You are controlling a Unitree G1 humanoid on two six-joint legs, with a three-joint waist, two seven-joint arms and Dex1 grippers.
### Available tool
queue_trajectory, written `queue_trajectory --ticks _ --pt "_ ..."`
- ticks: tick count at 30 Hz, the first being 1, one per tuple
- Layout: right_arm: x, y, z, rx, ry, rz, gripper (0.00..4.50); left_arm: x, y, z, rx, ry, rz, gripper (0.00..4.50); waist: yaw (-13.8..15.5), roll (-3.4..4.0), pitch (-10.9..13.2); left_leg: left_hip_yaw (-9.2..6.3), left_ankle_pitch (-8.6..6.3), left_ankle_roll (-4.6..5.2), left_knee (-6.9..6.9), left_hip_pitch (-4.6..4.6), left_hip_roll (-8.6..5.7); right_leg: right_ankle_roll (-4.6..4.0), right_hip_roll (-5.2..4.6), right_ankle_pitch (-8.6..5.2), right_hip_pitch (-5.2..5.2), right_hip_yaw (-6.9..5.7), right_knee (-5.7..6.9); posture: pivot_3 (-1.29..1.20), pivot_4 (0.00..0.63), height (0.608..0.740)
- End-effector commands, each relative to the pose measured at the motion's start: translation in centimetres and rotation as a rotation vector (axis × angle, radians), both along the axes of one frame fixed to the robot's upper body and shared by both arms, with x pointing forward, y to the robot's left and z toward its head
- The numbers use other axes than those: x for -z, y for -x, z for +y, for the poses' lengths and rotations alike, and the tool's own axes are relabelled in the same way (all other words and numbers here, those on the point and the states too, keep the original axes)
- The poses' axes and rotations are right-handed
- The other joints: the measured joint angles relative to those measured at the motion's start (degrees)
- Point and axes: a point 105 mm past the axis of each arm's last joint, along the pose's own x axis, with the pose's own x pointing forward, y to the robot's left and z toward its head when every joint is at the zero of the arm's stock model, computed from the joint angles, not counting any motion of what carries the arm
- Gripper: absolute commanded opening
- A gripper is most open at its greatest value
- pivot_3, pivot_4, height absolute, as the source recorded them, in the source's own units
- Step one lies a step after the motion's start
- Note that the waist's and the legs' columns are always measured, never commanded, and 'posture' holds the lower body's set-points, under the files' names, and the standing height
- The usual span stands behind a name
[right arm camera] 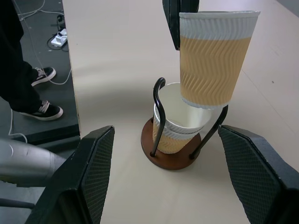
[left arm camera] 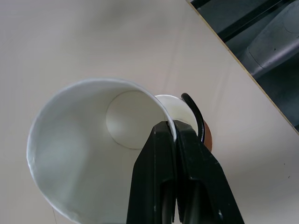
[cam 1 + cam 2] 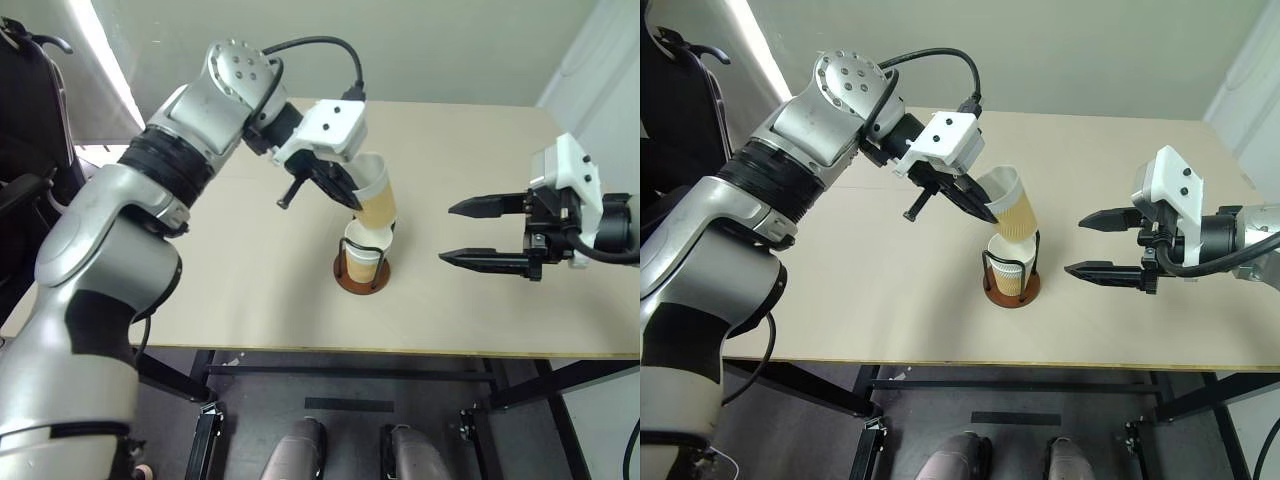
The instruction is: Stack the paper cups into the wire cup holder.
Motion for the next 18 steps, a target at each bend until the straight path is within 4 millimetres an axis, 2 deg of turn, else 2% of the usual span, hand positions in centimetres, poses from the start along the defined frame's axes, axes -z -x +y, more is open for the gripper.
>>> queue_trajectory --ticks 1,10,18 --pt "-1.2 0.5 0.0 -0.002 -0.008 -0.062 3.58 -0.9 0.6 -0.2 0.045 -0.004 -0.017 0.04 0.1 -0.01 0.0 -0.02 0.0 0.0 0.0 0.0 0.01 0.01 -0.03 0.0 0.0 0.01 0.0 0.0 0.15 0.74" --pt "-1.1 0.4 0.1 0.005 -0.015 -0.064 3.58 0.0 1.2 -0.7 0.074 -0.011 0.03 0.04 0.1 0.0 0.0 -0.07 0.0 0.01 0.02 -0.02 0.02 0.02 -0.06 0.0 0.01 0.02 0.0 0.0 0.15 0.74" --pt "-1.1 0.5 0.1 0.009 -0.016 -0.061 3.58 0.9 1.4 -0.4 0.08 -0.048 0.036 0.04 0.2 0.0 0.0 -0.06 0.0 0.0 0.02 0.02 0.02 0.02 -0.04 -0.01 0.03 0.01 0.02 0.0 0.15 0.74"
